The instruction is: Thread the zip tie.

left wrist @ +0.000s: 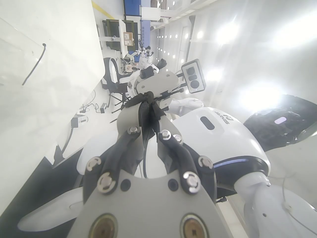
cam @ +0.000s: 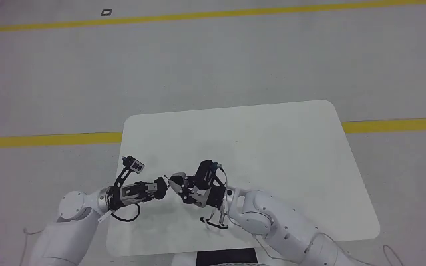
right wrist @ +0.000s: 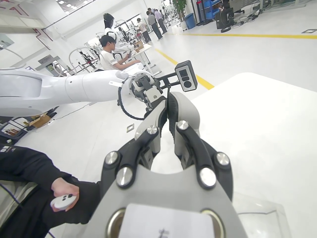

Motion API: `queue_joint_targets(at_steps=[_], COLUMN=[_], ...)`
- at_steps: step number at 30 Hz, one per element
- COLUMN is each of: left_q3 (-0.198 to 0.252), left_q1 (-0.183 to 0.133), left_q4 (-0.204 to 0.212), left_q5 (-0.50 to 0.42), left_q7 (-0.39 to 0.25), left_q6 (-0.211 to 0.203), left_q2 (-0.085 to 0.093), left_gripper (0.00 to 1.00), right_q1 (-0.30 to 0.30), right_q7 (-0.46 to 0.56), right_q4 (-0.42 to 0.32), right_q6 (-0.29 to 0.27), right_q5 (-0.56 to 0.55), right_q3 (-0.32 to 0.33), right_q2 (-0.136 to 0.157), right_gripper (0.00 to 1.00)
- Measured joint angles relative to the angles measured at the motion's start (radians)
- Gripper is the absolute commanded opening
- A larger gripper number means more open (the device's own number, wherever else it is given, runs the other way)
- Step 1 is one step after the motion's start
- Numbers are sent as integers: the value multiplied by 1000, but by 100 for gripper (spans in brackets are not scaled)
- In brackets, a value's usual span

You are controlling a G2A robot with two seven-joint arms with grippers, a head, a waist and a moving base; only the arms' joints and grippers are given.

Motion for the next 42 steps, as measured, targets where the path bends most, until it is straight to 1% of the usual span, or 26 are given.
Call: queue_joint_targets(at_steps=[3,5,6,9,12,20,23,38,41,42], left_q3=[0,0,0,0,0,0,0,0,-2,-6], left_q1=[0,0,0,0,0,0,0,0,-2,0], left_q4=[0,0,0,0,0,0,0,0,-8,-13], left_q5=[0,0,0,0,0,0,0,0,10,10], left_q7=[0,0,0,0,0,0,0,0,31,31], left_q6=[0,0,0,0,0,0,0,0,0,0], left_q2=[0,0,0,0,0,0,0,0,-2,-2], left_gripper=[0,0,0,0,0,0,0,0,0,0], right_q1=[1,2,2,-5,-24,-113,-137,-138,-145,-149], right_q7=[5,12,14,17,12,8,36,38,31,28], right_q4=[1,-1,-3,-14,-33,-85,-113,-114,-109,-106], right_q6=[0,0,0,0,0,0,0,0,3,2], right_q5=[4,7,8,8,0,3,21,21,35,50], right_q3=[-1,-2,-2,8,31,105,125,127,126,126], right_q2=[-1,0,0,4,12,42,52,52,51,51], right_gripper=[0,47,100,100,100,100,100,100,100,100])
